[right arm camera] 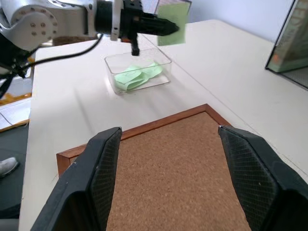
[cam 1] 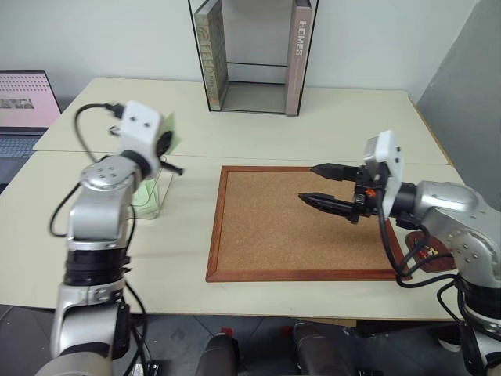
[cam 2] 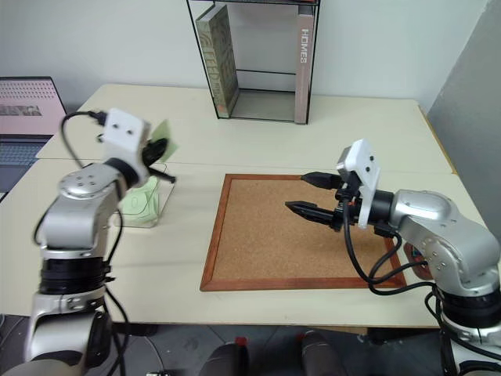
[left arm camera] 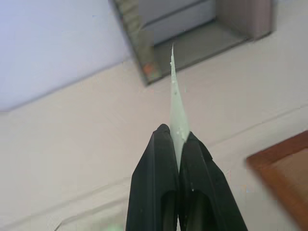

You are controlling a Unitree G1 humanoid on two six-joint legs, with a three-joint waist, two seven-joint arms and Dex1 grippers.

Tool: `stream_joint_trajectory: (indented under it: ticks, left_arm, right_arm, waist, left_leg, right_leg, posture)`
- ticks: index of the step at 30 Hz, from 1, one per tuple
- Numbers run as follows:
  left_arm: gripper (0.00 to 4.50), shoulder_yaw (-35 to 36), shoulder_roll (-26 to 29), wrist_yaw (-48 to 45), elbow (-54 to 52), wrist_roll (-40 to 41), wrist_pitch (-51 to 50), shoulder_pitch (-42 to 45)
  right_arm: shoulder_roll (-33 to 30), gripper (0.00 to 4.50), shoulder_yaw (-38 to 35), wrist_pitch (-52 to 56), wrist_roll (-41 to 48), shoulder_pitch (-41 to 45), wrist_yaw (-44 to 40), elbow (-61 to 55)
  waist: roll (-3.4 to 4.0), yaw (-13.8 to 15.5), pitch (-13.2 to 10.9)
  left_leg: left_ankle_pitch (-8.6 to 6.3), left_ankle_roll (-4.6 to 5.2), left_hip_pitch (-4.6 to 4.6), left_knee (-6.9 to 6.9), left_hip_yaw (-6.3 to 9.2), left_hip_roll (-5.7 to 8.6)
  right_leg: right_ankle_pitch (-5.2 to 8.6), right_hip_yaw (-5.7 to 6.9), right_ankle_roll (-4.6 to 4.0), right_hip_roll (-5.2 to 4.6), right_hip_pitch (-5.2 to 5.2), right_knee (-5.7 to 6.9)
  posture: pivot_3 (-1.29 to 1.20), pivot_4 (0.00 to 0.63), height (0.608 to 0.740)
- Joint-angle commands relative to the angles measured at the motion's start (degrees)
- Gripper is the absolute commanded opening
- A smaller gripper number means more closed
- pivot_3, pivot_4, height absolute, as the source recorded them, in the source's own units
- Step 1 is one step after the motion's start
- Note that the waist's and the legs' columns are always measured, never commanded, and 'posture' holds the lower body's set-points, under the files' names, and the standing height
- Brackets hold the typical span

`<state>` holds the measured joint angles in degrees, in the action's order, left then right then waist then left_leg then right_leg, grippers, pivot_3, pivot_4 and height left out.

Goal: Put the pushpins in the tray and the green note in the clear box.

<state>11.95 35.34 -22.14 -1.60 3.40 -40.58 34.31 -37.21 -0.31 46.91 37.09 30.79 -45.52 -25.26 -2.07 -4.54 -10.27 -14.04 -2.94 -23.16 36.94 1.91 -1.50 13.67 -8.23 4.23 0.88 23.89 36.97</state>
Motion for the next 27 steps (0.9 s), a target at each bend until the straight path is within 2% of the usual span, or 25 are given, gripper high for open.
stream_joint_trajectory:
  ticks: [1, 9, 11, 13, 16, 27]
  left_arm:
    - [0.00, 5.4, 2.8, 1.9, -1.1, 0.3, -4.3, -2.4]
    - [0.00, 6.5, 3.7, 2.5, 0.4, 1.4, -6.9, -4.2]
    - [0.41, 7.0, 3.3, 2.9, 0.2, 2.3, -8.0, -3.9]
    - [0.62, 7.3, 3.1, 3.0, -0.1, 3.2, -9.1, -3.7]
    - [1.39, 7.5, 2.7, 3.0, -1.1, 4.5, -10.4, -3.3]
    - [3.59, 6.8, 2.9, 4.0, -2.8, 5.4, -8.6, -3.2]
  right_arm:
    - [1.5, 3.40, 4.0, -4.8, -3.0, 3.3, -2.8, 4.1]
    - [3.2, 3.40, 9.7, -10.7, -8.2, 5.3, -6.7, 8.9]
    - [3.3, 3.44, 10.1, -11.4, -8.9, 5.4, -7.1, 9.2]
    - [3.5, 3.44, 10.3, -11.6, -9.3, 5.5, -7.4, 9.4]
    - [3.8, 3.44, 10.4, -11.6, -9.7, 5.7, -7.6, 9.4]
    - [4.1, 3.44, 10.2, -11.5, -10.2, 6.1, -8.1, 9.3]
  waist:
    - [-0.01, -0.1, 0.0]
    - [-0.01, 0.2, 0.0]
    - [-0.01, 0.1, 0.0]
    - [-0.01, 0.1, 0.0]
    - [-0.01, 0.1, 0.0]
    - [-0.01, 0.1, 0.0]
  left_leg:
    - [0.00, 0.00, -0.08, 0.02, 0.06, -0.01]
    - [0.02, -0.02, -0.23, 0.10, 0.33, -0.05]
    - [0.03, -0.02, -0.23, 0.10, 0.36, -0.06]
    - [0.03, -0.03, -0.24, 0.10, 0.41, -0.07]
    - [0.03, -0.03, -0.26, 0.09, 0.49, -0.08]
    - [0.04, -0.04, -0.31, 0.10, 0.84, -0.08]
  right_leg:
    - [0.00, 0.06, 0.00, 0.00, 0.05, 0.01]
    - [-0.02, 0.42, -0.04, 0.01, 0.16, 0.12]
    - [-0.02, 0.46, -0.06, 0.01, 0.16, 0.14]
    - [-0.03, 0.53, -0.10, 0.01, 0.16, 0.15]
    - [-0.19, 0.65, -0.38, 0.00, 0.16, 0.15]
    - [-0.21, 0.98, -0.48, 0.00, 0.14, 0.21]
  posture:
    - [0.00, 0.150, 0.740]
    - [0.00, 0.150, 0.740]
    - [0.00, 0.150, 0.740]
    - [0.00, 0.150, 0.740]
    - [0.00, 0.150, 0.740]
    - [0.00, 0.150, 0.740]
